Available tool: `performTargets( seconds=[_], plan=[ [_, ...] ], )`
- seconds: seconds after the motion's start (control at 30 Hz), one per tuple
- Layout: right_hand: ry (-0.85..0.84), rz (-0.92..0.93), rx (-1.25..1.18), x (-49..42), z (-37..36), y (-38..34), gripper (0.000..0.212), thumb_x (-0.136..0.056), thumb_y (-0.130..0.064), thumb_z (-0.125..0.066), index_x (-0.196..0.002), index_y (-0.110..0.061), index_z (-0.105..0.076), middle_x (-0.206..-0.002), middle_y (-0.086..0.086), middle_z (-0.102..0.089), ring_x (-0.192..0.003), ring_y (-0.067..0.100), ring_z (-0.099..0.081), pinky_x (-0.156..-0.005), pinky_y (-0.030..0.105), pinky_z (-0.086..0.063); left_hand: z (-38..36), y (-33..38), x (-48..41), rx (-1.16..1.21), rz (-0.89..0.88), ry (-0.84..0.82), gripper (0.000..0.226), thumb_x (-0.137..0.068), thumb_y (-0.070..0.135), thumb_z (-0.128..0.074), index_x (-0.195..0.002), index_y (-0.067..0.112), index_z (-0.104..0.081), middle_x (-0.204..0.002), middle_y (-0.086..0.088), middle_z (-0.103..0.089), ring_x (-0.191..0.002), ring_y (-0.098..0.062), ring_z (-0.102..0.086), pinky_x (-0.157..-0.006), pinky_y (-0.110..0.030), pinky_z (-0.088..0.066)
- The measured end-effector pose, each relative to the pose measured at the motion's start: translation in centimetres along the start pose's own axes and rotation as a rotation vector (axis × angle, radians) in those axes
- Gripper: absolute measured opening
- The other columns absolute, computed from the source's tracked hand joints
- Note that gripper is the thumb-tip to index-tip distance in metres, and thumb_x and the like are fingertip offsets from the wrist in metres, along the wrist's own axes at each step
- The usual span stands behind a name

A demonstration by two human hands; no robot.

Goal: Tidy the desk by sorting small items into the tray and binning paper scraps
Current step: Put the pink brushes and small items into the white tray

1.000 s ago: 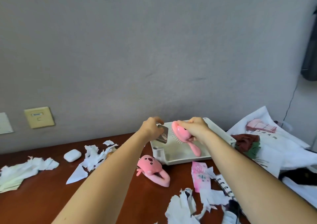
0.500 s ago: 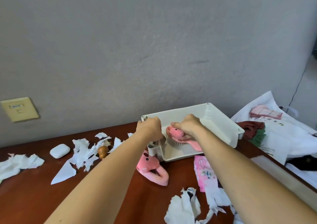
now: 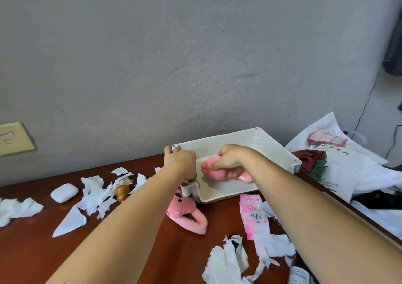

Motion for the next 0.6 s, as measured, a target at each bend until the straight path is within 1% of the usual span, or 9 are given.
performTargets(
  seconds=[0.03,0.07,0.1,0.17,0.27,0.37,0.47,0.53,0.6],
  plan=[
    [0.060,-0.003,0.036,0.0,0.4,-0.1,0.046,-0.083,-0.048,-0.063,-0.090,-0.002,-0.063,-0.075,0.012,-0.063,-0.062,0.026,-0.058,-0.057,0.027,-0.045,-0.2,-0.1,0.1,-0.003,-0.002,-0.011,0.032,-0.082,0.025,-0.059,-0.113,0.020,-0.059,-0.117,-0.003,-0.059,-0.124,-0.023,-0.037,-0.100,-0.039,-0.023],
    [0.114,-0.009,0.056,0.0,0.6,-0.1,0.047,-0.084,-0.052,-0.060,-0.077,-0.006,-0.058,-0.068,0.011,-0.059,-0.055,0.024,-0.055,-0.054,0.027,-0.043,-0.3,-0.3,0.1,0.007,0.001,-0.021,0.032,-0.082,0.024,-0.059,-0.114,0.020,-0.060,-0.119,-0.003,-0.058,-0.126,-0.023,-0.035,-0.101,-0.040,-0.023],
    [0.152,-0.014,0.045,-0.2,0.6,0.0,0.048,-0.084,-0.054,-0.059,-0.070,-0.008,-0.053,-0.062,0.010,-0.056,-0.050,0.023,-0.052,-0.052,0.026,-0.042,-0.4,-0.5,0.1,0.033,0.009,-0.024,0.032,-0.083,0.023,-0.058,-0.115,0.019,-0.061,-0.122,-0.004,-0.056,-0.128,-0.024,-0.034,-0.104,-0.041,-0.022],
    [0.181,-0.025,-0.033,-0.6,0.2,0.2,0.048,-0.086,-0.054,-0.056,-0.069,-0.009,-0.050,-0.059,0.011,-0.055,-0.045,0.023,-0.052,-0.050,0.027,-0.045,-0.1,-0.9,0.0,0.122,0.030,0.011,0.029,-0.085,0.018,-0.053,-0.113,0.017,-0.062,-0.123,-0.007,-0.055,-0.127,-0.025,-0.035,-0.106,-0.041,-0.021],
    [0.177,-0.020,-0.183,-0.9,-0.6,0.1,0.044,-0.088,-0.047,-0.055,-0.070,-0.007,-0.051,-0.063,0.014,-0.059,-0.048,0.025,-0.057,-0.051,0.028,-0.051,0.9,-1.5,0.6,0.265,0.044,0.108,0.026,-0.090,0.020,-0.049,-0.107,0.017,-0.067,-0.119,-0.005,-0.057,-0.121,-0.026,-0.040,-0.101,-0.037,-0.026],
    [0.166,-0.015,-0.303,-0.4,-1.3,-0.4,0.040,-0.091,-0.040,-0.054,-0.070,-0.006,-0.048,-0.077,0.023,-0.063,-0.055,0.031,-0.062,-0.055,0.031,-0.054,1.3,-1.8,1.6,0.420,0.034,0.159,0.028,-0.094,0.025,-0.045,-0.107,0.018,-0.068,-0.123,-0.004,-0.056,-0.123,-0.027,-0.042,-0.100,-0.038,-0.031],
    [0.202,0.011,-0.242,0.7,-1.4,-1.0,0.041,-0.095,-0.038,-0.048,-0.070,-0.005,-0.047,-0.089,0.027,-0.065,-0.071,0.037,-0.068,-0.055,0.027,-0.051,1.8,-2.4,3.1,0.559,0.034,0.208,0.030,-0.095,0.025,-0.043,-0.116,0.020,-0.063,-0.130,-0.005,-0.054,-0.124,-0.028,-0.044,-0.101,-0.041,-0.035],
    [0.308,0.041,-0.072,2.0,-0.6,-1.4,0.037,-0.096,-0.036,-0.045,-0.082,-0.003,-0.056,-0.107,0.025,-0.065,-0.087,0.038,-0.066,-0.057,0.025,-0.044,2.1,-2.9,4.3,0.579,0.023,0.218,0.032,-0.096,0.025,-0.042,-0.123,0.019,-0.057,-0.133,-0.008,-0.051,-0.125,-0.030,-0.043,-0.101,-0.041,-0.035],
    [0.414,0.085,0.031,3.6,0.4,-1.8,0.037,-0.096,-0.035,-0.044,-0.101,-0.004,-0.062,-0.116,0.022,-0.062,-0.102,0.039,-0.060,-0.070,0.029,-0.041,2.2,-3.5,5.9,0.595,0.013,0.227,0.034,-0.096,0.028,-0.043,-0.127,0.017,-0.052,-0.131,-0.010,-0.051,-0.124,-0.031,-0.043,-0.100,-0.041,-0.036]
  ],
)
Point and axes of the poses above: each hand's wrist, its own x-axis away from the middle knuckle, its own z-axis out of the back of the hand, y = z × x, the point moved 9 cm from there along -x, towards the middle knuckle
